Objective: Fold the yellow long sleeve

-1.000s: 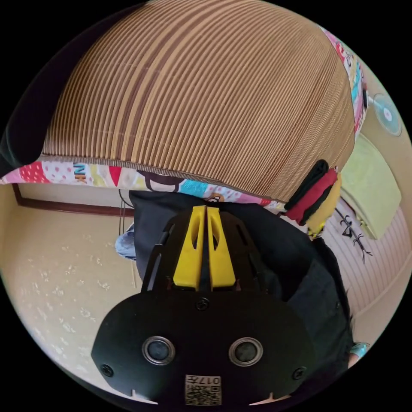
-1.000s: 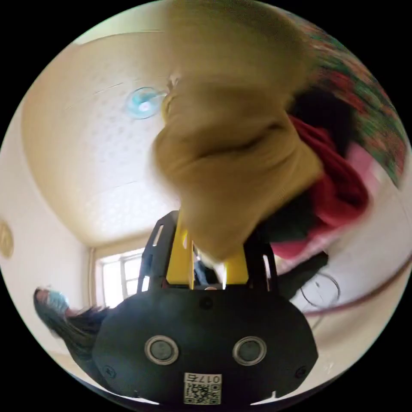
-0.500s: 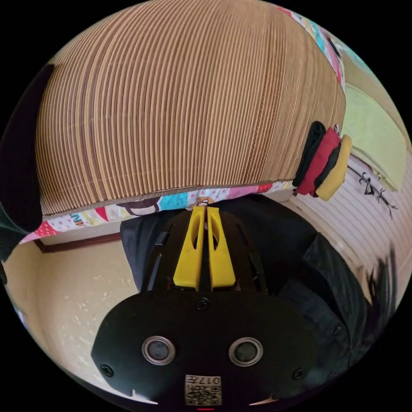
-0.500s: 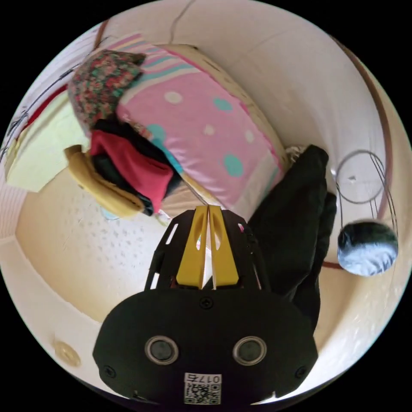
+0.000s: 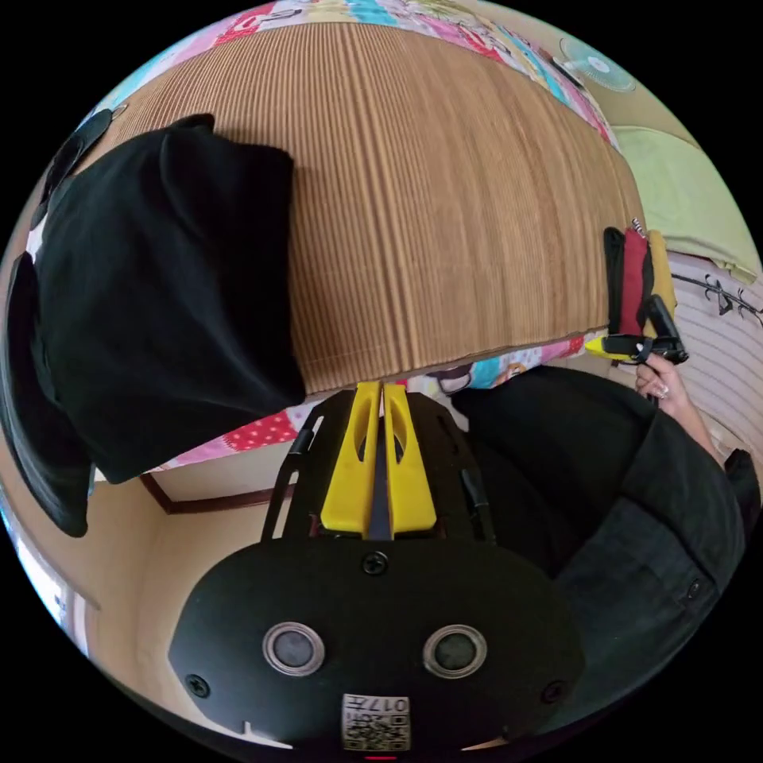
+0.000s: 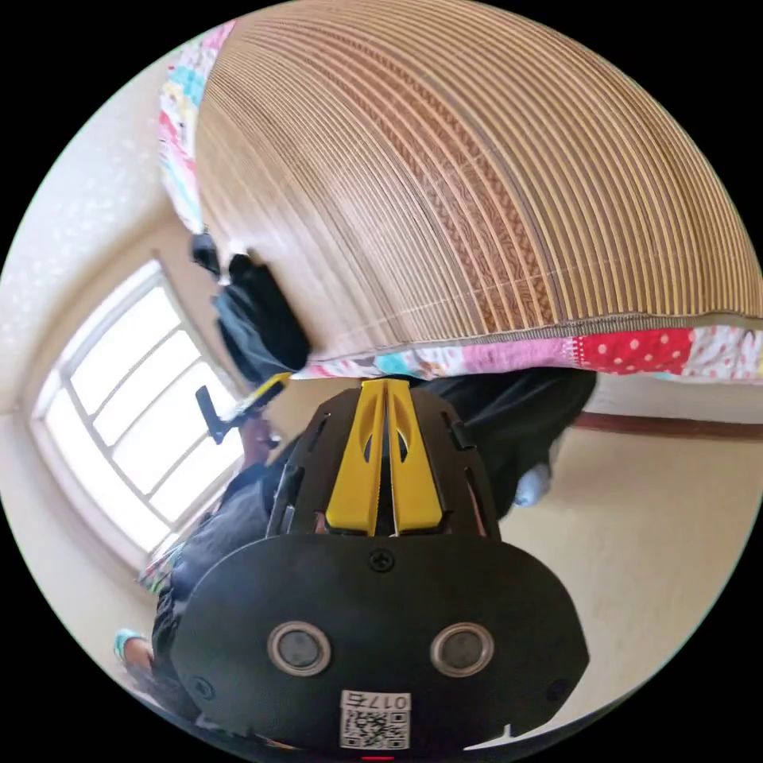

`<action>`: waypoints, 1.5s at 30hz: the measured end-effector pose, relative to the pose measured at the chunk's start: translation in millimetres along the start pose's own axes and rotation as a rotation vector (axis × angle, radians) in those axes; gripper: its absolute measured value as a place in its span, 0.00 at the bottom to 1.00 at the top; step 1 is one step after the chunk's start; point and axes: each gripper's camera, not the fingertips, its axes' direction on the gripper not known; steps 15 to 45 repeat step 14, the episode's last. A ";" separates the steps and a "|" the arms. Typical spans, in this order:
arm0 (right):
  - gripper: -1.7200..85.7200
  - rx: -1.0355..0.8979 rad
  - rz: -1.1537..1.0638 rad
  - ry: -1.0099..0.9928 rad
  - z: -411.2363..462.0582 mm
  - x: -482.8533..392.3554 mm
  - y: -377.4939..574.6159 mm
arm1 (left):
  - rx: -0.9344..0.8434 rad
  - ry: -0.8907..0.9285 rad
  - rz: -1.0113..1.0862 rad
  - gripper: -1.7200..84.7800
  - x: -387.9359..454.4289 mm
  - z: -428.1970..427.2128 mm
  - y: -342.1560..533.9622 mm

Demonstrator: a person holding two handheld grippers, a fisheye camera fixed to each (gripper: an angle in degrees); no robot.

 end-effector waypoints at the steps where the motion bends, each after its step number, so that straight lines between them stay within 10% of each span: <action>1: 0.02 -0.013 0.019 0.059 10.1 -7.0 0.6 | -0.047 -0.025 0.016 0.01 -14.9 6.7 8.1; 14: 0.02 0.422 0.467 -0.400 70.7 111.3 150.5 | 0.270 -0.044 -0.153 0.01 -170.5 -29.5 136.0; 45: 0.02 0.422 0.467 -0.400 70.7 111.3 150.5 | 0.270 -0.044 -0.153 0.01 -170.5 -29.5 136.0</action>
